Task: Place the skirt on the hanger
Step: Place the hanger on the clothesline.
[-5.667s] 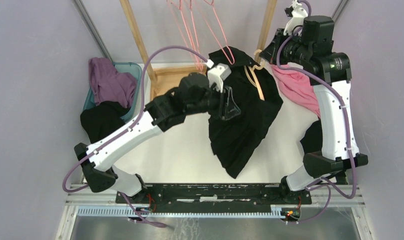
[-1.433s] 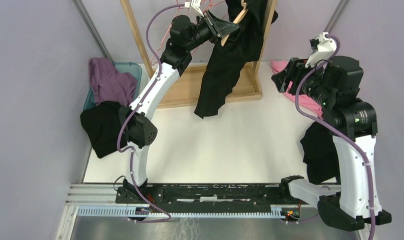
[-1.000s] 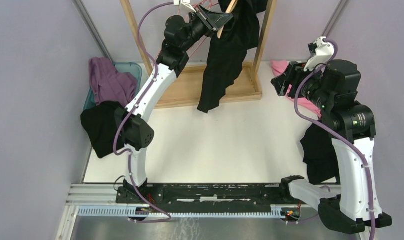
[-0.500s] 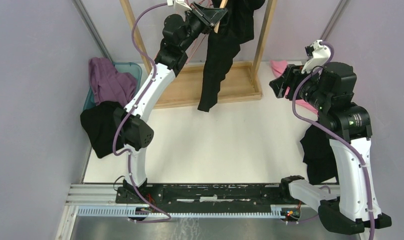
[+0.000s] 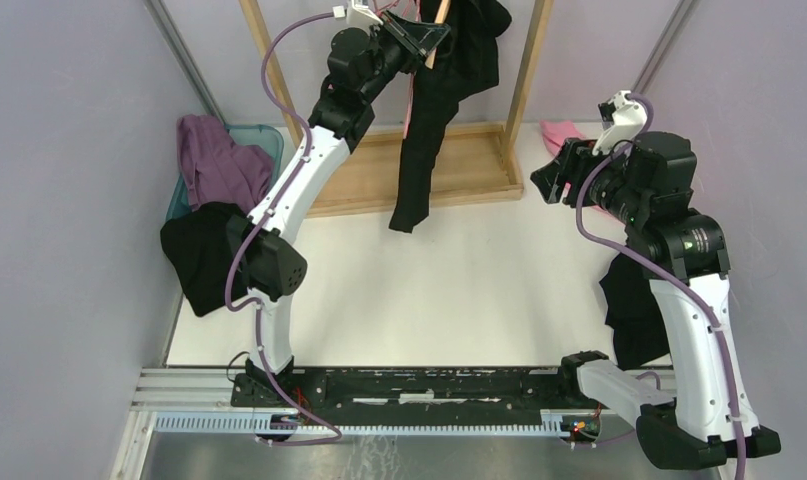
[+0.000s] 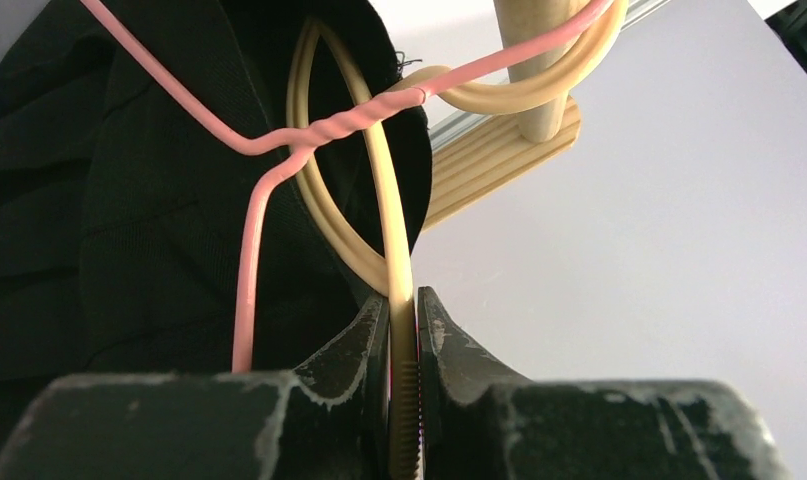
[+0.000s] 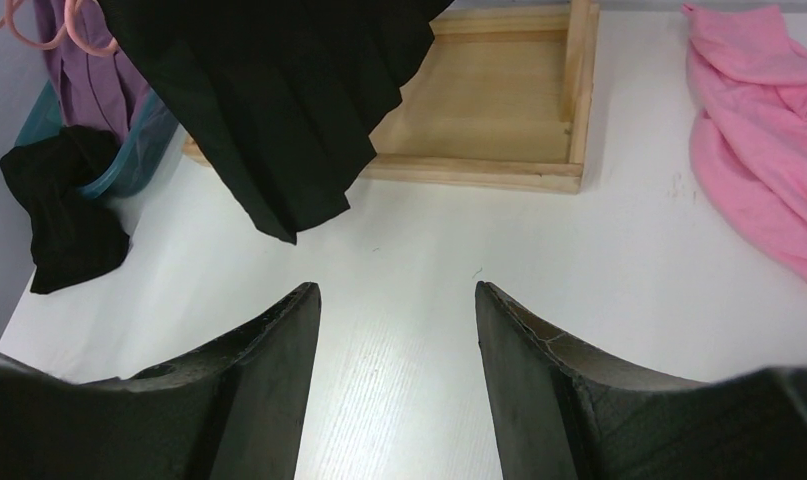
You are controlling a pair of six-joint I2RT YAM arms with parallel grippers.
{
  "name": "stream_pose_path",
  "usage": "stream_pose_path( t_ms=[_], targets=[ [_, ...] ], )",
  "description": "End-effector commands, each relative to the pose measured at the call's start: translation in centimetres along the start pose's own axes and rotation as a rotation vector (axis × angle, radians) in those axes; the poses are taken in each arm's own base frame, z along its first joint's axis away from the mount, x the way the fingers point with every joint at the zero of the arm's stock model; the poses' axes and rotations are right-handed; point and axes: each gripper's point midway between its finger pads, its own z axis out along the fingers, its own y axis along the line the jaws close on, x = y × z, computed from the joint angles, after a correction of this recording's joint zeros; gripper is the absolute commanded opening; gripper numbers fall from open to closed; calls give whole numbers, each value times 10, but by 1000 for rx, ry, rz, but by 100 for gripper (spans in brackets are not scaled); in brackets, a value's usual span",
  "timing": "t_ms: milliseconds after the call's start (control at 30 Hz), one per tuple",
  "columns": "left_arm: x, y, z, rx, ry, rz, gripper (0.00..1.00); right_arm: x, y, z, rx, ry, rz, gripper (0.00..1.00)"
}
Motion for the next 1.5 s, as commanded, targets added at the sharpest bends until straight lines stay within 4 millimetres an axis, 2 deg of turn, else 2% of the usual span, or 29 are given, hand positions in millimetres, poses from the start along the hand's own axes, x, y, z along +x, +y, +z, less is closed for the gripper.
stream_pose_path(
  t_ms=[0,100,200,267,333,400,500,533,567,633,833,933,1000,1067,1167,1233,1367,1467],
  targets=[
    [-9,-22,-6,65,-7,39,17,-15,8,-3,-40,-73,3,64],
    [2,-17,-12,64,30,46,29,-13,10,-3,-53,-70,8,64],
    [4,-18,-19,75,41,64,41,-12,12,-4,-65,-67,13,64],
    [3,-27,-23,99,49,83,44,-11,13,-5,-65,-67,13,65],
    [1,-41,-28,144,57,108,54,-10,13,-7,-65,-62,11,65],
    [-1,-56,-34,187,63,135,58,-10,13,-7,-65,-60,11,66],
    [-4,-63,-43,175,78,173,77,-8,12,-8,-63,-52,11,67],
    [-4,-61,-46,154,83,183,80,-7,12,-8,-63,-49,11,67],
    [-3,-56,-50,118,91,188,89,-6,12,-8,-63,-47,10,67],
    [-5,-48,-56,60,95,210,98,-5,12,-8,-64,-42,10,69],
    [-2,-39,-78,-27,134,286,99,1,11,-7,-63,-28,13,73],
    [3,-45,-93,-39,163,323,99,7,9,-3,-57,-15,18,81],
    [9,-50,-105,-41,193,348,99,10,6,0,-48,-7,21,91],
    [13,-58,-122,-40,209,372,99,13,4,3,-40,1,23,99],
    [17,-64,-151,-47,229,400,99,15,2,4,-33,-1,23,100],
    [20,-60,-171,-70,237,414,99,15,0,4,-27,-11,22,100],
    [10,-58,-214,-118,200,458,99,15,0,6,-29,-21,18,100],
    [-1,-46,-240,-201,157,506,99,15,0,10,-35,-27,22,100]
  ],
)
